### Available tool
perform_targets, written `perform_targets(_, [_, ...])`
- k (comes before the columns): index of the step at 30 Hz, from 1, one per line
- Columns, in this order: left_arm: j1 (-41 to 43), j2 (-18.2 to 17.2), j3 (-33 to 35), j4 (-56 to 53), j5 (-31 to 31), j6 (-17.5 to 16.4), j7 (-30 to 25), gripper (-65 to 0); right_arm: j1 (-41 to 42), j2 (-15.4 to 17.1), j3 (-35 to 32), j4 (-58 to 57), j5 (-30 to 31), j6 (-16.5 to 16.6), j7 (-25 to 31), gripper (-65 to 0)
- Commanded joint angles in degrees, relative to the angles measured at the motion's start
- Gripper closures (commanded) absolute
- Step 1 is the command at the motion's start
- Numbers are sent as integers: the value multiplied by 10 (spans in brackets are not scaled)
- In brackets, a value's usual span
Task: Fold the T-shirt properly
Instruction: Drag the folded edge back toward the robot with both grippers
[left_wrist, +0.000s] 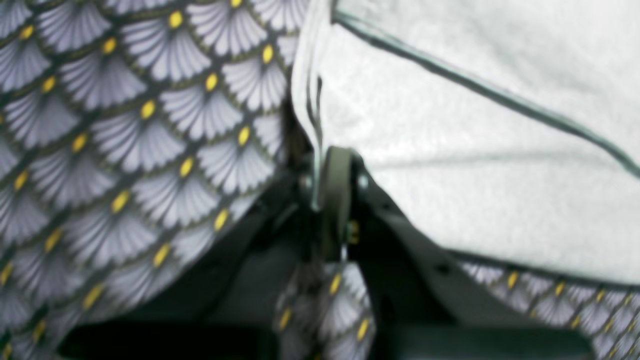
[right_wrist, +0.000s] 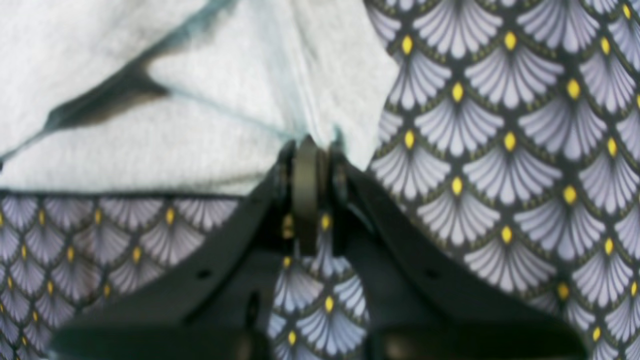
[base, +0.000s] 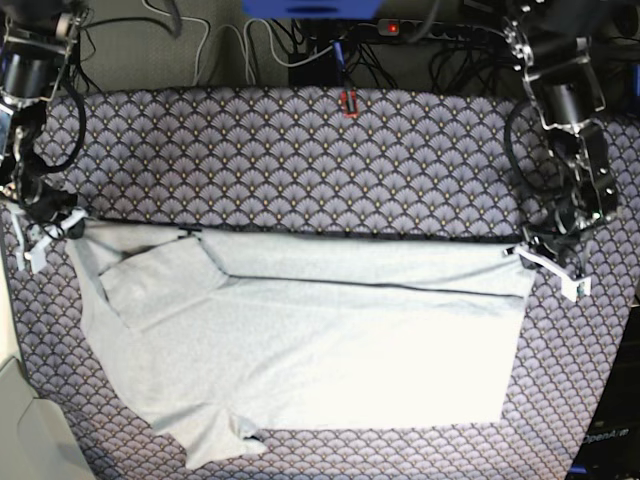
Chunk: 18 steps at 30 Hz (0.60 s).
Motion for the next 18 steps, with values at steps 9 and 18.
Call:
perform_targets(9, [59, -10, -42, 130, -3, 2, 51, -4, -97, -5, 5, 126, 7, 3, 8, 0])
perform_targets(18, [135, -10, -83, 217, -3, -2, 99, -4, -185, -11, 29, 207, 7, 3, 8, 0])
